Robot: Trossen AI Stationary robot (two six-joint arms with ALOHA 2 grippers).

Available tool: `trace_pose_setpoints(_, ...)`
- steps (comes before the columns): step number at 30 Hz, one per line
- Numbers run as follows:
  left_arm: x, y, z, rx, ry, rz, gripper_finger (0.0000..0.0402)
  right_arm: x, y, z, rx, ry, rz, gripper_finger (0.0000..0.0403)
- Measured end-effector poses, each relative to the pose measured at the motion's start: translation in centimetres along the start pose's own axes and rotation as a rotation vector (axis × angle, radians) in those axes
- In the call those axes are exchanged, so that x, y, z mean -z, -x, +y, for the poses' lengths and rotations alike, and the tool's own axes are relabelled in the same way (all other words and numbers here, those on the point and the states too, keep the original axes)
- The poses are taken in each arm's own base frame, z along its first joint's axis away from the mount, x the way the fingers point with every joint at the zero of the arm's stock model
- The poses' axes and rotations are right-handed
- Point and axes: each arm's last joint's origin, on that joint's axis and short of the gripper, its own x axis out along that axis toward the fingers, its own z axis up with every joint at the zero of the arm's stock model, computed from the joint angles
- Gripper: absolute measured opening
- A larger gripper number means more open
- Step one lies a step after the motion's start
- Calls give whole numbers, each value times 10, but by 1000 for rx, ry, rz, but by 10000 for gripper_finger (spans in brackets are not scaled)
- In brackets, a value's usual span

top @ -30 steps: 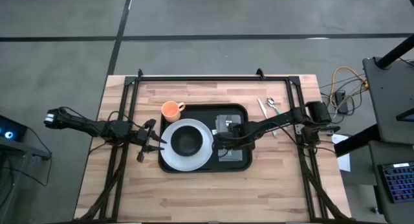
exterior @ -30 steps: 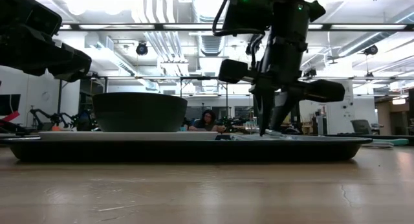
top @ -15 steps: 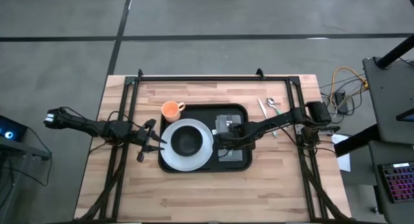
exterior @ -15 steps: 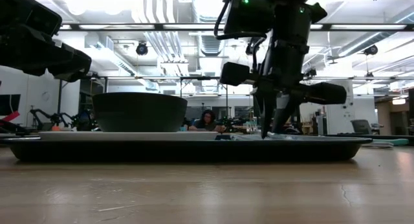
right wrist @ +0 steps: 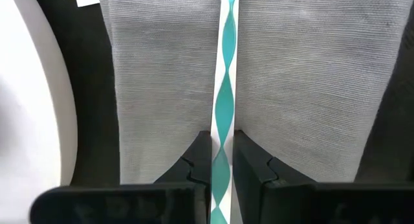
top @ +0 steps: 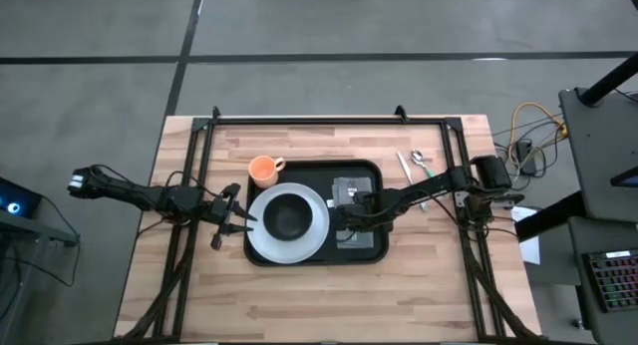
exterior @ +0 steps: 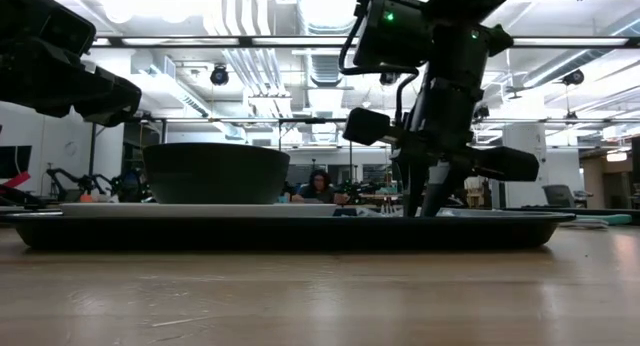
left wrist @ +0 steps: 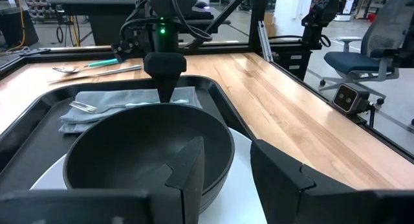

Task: Set up tray
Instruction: Put the white and blue fork on the gray napkin on the black serving tray, then put the blue spoon to the left of the white and blue fork on the gray napkin on the black serving tray

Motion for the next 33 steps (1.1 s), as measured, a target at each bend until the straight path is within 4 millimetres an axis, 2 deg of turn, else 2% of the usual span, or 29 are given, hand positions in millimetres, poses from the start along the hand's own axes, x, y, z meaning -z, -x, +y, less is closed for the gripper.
trace_pose_setpoints(9,0,0,0,0,0,0,109,2,8,8,5,21,27,26)
trace_pose_setpoints(22,0,0,0,0,0,0,109,3,8,7,13,8,52,31)
trace_pose_setpoints(33,0,0,0,0,0,0,109,4,8,7,12,35,57,116)
